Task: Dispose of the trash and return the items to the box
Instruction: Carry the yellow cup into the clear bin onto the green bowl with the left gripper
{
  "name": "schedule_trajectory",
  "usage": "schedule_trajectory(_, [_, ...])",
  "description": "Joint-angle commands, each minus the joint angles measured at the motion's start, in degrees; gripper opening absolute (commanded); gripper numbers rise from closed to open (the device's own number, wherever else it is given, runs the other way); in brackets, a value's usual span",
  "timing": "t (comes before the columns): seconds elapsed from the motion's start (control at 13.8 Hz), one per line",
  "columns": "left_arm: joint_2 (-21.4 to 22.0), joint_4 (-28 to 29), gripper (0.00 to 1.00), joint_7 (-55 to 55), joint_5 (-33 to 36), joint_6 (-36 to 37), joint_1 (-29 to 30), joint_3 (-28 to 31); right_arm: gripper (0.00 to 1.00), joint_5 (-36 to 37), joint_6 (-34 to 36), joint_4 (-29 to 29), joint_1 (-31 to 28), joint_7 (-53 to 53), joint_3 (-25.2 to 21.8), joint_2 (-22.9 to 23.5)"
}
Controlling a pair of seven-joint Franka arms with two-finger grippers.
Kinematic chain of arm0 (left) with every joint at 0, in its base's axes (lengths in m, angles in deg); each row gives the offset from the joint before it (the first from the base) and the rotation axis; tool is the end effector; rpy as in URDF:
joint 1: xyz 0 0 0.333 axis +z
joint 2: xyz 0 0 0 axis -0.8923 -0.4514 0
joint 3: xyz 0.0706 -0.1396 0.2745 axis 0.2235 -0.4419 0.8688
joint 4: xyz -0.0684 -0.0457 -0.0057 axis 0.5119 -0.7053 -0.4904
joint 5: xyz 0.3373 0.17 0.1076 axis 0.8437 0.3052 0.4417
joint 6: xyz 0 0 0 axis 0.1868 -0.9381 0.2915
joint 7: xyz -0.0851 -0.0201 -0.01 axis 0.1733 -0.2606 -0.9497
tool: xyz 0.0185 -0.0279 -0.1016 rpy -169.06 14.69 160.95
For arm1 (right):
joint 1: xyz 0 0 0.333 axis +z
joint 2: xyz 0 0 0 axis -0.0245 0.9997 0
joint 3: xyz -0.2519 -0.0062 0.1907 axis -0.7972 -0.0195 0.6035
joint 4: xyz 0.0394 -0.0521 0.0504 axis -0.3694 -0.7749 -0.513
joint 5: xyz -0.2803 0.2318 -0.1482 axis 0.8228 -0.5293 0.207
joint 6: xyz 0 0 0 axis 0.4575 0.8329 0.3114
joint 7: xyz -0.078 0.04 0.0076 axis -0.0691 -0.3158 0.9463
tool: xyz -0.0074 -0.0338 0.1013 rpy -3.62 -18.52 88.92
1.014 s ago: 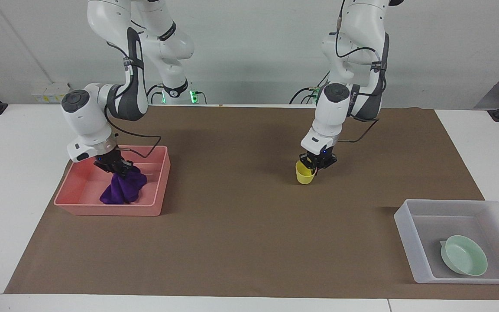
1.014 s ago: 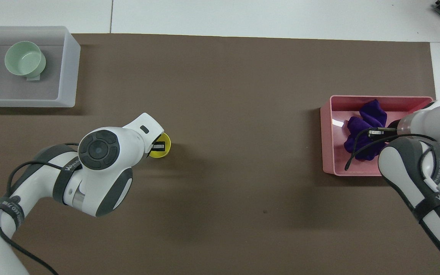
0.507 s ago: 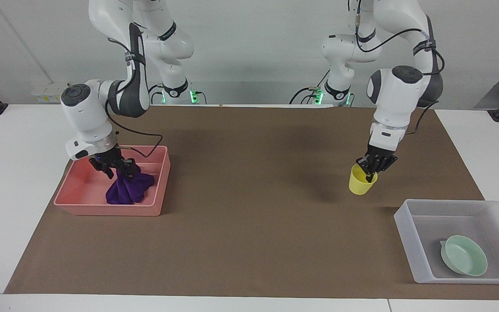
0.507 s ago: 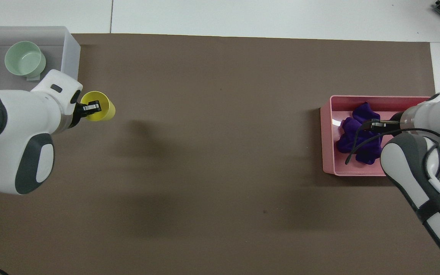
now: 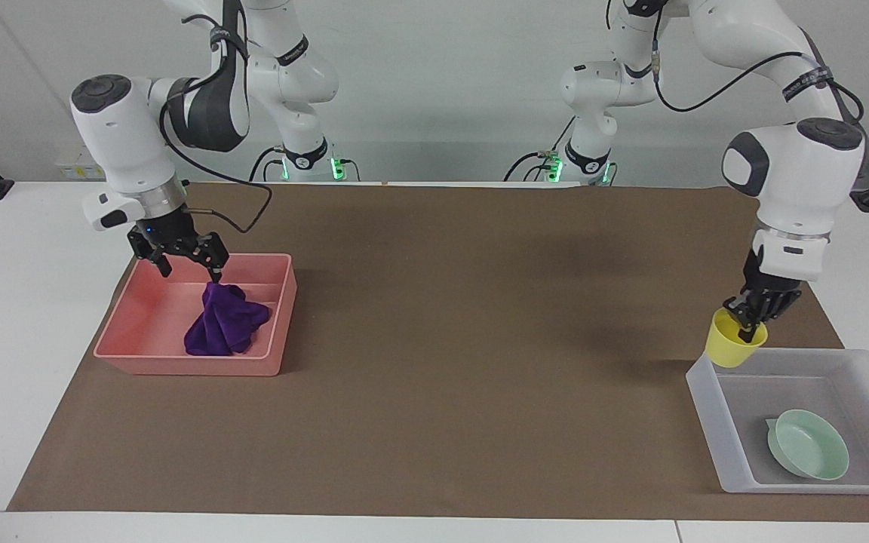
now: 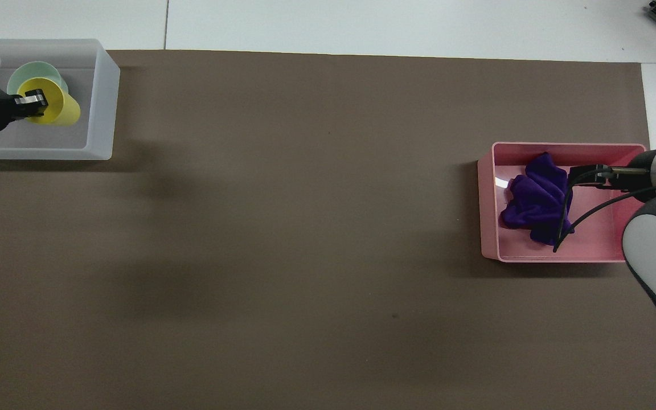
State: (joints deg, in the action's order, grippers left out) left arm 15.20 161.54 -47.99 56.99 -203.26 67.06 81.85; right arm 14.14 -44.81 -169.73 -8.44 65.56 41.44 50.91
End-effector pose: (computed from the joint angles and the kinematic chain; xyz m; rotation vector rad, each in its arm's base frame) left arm 0.6660 0.0447 0.4850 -3.0204 -0.4310 -0.5996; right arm 0.5604 -0.0562 0.5098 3.1058 -0.1910 0.2124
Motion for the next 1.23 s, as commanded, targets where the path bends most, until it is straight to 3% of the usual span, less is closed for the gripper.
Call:
schedule_trajectory(0.0, [-11.1,-14.4,0.00,0.4,0.9,2.3,3.7,-0.8,1.00,0.2,7.6,6.0,-0.3,0.7,1.2,0.0])
schedule_trajectory(0.22, [-20.4,-25.1,0.00,0.4,0.6,1.3,6.7,-1.1,1.00,0.3,14.2,10.8,-0.3,0.8,1.2,0.0])
schedule_trajectory(0.51, [-26.5,-28.4,0.00,0.2,0.9,-5.4,7.8,-0.7,1.00,0.4,21.1,18.0,-0.4,0.8,1.2,0.7])
schedule_trajectory(0.65, [-27.3,-28.8,0.00,0.2,0.6,-5.5,8.8,-0.8,1.00,0.9,23.9,20.3,-1.0,0.8,1.0,0.7])
schedule_trajectory(1.16, [-26.5,-22.4,0.00,-0.3,-0.1,-9.4,8.9,-0.7,1.00,1.0,25.5,18.1,0.0,0.6,0.5,-1.0])
